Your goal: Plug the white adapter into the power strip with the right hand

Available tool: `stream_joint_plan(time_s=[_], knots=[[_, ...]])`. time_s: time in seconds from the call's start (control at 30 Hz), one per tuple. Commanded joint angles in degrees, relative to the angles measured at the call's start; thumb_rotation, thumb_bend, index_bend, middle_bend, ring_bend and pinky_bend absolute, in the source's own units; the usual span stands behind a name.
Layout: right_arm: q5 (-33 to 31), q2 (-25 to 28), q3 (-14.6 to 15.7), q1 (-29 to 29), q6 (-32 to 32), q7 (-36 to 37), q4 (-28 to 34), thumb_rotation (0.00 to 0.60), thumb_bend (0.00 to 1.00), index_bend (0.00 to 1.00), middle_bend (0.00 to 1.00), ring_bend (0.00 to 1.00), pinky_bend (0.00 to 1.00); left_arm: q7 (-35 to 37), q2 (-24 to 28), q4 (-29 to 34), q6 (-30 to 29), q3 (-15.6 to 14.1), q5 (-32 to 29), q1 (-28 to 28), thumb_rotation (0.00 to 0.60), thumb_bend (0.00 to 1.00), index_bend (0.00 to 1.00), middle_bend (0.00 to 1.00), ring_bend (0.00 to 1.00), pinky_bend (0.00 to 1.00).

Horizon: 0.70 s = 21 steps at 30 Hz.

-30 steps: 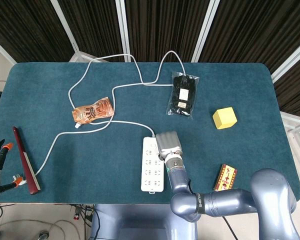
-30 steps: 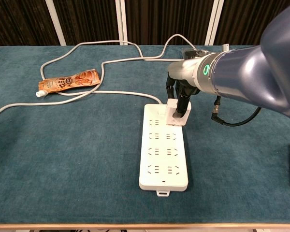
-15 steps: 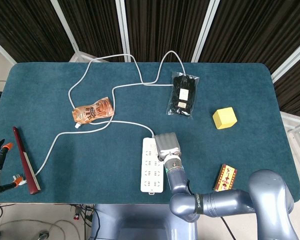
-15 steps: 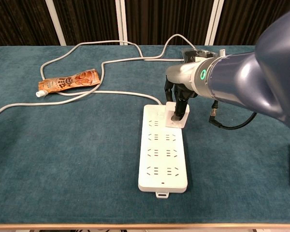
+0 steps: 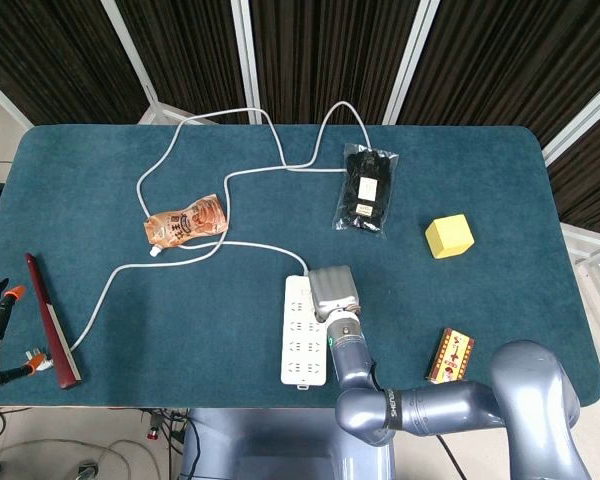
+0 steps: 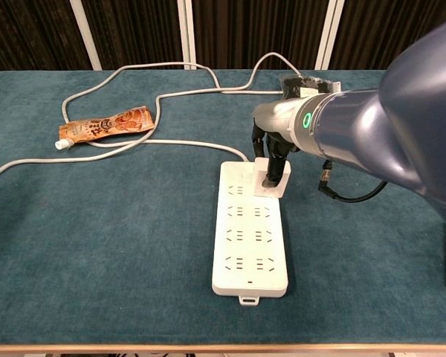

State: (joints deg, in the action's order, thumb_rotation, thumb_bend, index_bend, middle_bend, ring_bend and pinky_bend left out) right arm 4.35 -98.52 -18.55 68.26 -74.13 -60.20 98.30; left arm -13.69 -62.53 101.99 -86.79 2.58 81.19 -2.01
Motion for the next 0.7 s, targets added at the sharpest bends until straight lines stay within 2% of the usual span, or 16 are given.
stream_joint_plan(time_s=[0.03, 0.7], knots=[[0.0, -0.2, 0.0, 0.0, 0.0, -0.2, -0.1, 0.6, 0.7, 0.82, 0.76, 1.0, 1.0, 0.0, 0.0, 0.0, 0.0, 0.0, 0.0, 0.0, 0.6, 0.1, 0.12, 0.0, 0.0, 0.0], [0.7, -2.7, 0.0, -0.6, 0.0, -0.2, -1.7, 0.6, 0.71, 0.85, 0.77, 1.0, 1.0, 0.3, 0.3, 0.1, 0.3, 0.0, -0.3, -0.1, 0.6, 0.1, 0.13, 0.0, 0.0, 0.0]])
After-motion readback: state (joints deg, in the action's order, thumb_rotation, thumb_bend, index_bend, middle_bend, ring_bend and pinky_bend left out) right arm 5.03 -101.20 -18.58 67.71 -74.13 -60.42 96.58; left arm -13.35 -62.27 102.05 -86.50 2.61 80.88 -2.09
